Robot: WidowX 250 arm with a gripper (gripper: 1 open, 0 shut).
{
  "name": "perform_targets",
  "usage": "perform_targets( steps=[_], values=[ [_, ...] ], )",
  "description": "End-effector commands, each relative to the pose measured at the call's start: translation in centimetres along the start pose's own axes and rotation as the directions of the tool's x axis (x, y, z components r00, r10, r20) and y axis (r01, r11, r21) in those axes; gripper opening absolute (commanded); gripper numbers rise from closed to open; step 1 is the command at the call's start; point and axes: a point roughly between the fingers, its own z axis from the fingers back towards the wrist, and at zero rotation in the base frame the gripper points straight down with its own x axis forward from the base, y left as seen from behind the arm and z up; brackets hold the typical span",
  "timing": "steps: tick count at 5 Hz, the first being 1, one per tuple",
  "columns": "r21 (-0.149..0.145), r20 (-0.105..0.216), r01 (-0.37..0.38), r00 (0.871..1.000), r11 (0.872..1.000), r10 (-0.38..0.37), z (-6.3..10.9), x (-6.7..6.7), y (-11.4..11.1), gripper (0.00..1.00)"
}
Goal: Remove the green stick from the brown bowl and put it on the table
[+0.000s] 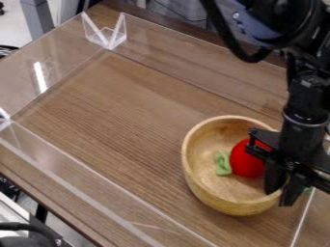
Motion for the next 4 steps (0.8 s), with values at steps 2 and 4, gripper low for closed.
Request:
perform_targets(
  steps=[2, 4],
  values=[
    [-0.016, 0.055, -0.114, 0.992, 0.993, 0.115, 1.5, -1.8, -1.0, 0.00],
    [-0.015, 0.075, -0.051, 0.996, 0.999, 0.052, 2.6, -2.0, -1.5, 0.00]
  ],
)
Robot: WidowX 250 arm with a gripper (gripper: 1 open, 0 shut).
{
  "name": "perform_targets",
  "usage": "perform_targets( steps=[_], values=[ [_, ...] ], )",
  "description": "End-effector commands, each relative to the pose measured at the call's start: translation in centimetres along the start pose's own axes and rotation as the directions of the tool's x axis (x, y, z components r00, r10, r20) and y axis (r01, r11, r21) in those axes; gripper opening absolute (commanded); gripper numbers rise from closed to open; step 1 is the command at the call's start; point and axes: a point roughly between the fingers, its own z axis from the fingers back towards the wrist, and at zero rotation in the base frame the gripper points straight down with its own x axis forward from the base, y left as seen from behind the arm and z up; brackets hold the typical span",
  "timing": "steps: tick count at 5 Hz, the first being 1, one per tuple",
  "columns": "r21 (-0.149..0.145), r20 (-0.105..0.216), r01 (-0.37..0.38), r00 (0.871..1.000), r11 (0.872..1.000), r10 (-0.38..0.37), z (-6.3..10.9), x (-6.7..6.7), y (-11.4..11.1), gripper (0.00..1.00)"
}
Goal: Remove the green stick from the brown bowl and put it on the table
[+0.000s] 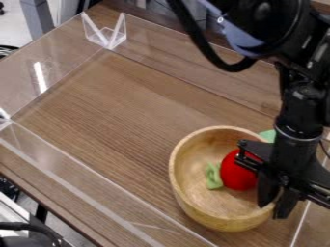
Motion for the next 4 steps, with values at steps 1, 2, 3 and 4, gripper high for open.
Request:
perform_targets(
  steps=[1, 2, 3, 4],
  values=[
    [-0.023, 0.078, 0.033, 0.996, 0.999, -0.032, 3.1, 1.1, -0.9, 0.00],
    [-0.028, 0.097, 0.029, 0.995, 0.999, -0.026, 4.4, 1.7, -0.9, 0.00],
    [-0.039, 0.120, -0.050, 0.991, 0.998, 0.055, 5.3, 1.3, -0.7, 0.00],
    [-0.050, 0.136, -0.123, 0.982, 0.991, 0.129, 6.0, 0.6, -0.7, 0.00]
  ],
)
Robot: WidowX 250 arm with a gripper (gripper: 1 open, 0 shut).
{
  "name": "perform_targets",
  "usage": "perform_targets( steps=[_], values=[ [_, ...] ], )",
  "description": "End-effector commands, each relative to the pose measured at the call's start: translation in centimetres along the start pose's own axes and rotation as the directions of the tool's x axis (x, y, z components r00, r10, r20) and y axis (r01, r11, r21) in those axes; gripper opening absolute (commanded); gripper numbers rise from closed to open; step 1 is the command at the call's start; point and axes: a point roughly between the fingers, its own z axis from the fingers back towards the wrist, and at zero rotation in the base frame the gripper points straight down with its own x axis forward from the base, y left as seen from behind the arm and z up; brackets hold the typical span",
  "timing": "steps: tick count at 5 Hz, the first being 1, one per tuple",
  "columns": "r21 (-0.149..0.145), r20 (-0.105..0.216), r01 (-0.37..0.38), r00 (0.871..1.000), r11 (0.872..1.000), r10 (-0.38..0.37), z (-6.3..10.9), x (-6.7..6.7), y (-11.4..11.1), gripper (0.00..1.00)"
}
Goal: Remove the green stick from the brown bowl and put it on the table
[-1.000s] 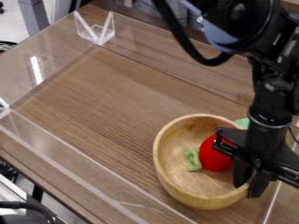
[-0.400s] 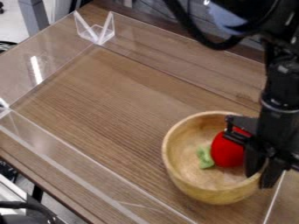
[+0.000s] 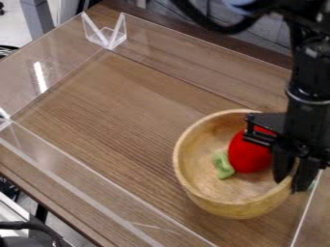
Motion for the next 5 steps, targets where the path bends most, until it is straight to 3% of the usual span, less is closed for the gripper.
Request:
perform_targets(
  steps=[1, 2, 5],
  values=[
    [-0.030, 0.044, 0.028, 0.999, 0.999, -0.027, -0.5, 1.1, -0.3, 0.00],
    [-0.034, 0.043, 0.051, 0.998, 0.998, -0.049, -2.2, 1.9, 0.1, 0.00],
    [-0.051, 0.095, 0.119, 0.989, 0.992, -0.114, 3.0, 1.0, -1.0, 0.00]
  ],
)
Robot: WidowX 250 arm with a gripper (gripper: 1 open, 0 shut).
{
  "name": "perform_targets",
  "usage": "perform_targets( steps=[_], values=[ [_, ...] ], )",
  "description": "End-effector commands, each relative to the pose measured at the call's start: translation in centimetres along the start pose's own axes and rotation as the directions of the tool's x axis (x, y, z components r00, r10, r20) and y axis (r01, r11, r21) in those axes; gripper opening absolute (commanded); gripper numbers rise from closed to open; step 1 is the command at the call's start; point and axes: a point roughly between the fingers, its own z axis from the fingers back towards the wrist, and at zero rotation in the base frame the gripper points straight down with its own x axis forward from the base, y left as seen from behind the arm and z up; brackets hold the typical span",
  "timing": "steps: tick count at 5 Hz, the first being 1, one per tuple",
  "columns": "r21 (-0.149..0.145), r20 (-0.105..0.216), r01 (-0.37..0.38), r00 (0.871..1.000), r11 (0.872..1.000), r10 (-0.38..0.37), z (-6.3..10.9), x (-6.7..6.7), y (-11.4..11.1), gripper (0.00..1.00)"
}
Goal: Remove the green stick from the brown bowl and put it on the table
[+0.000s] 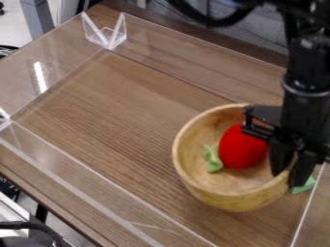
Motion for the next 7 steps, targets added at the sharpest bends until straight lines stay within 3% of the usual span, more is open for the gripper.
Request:
perform_targets(
  steps=[1, 2, 4, 7],
  values=[
    [-0.039, 0.064, 0.093, 0.994, 0.995, -0.090, 2.5, 0.2, -0.3, 0.00],
    [-0.052, 0.061, 0.169, 0.984, 0.984, -0.166, 3.3, -0.5, 0.2, 0.00],
    [-0.076, 0.067, 0.252, 0.967, 0.965, -0.247, 2.4, -0.8, 2.1, 0.00],
    [-0.094, 0.061, 0.419, 0.908, 0.903, -0.415, 3.4, -0.2, 3.4, 0.00]
  ],
)
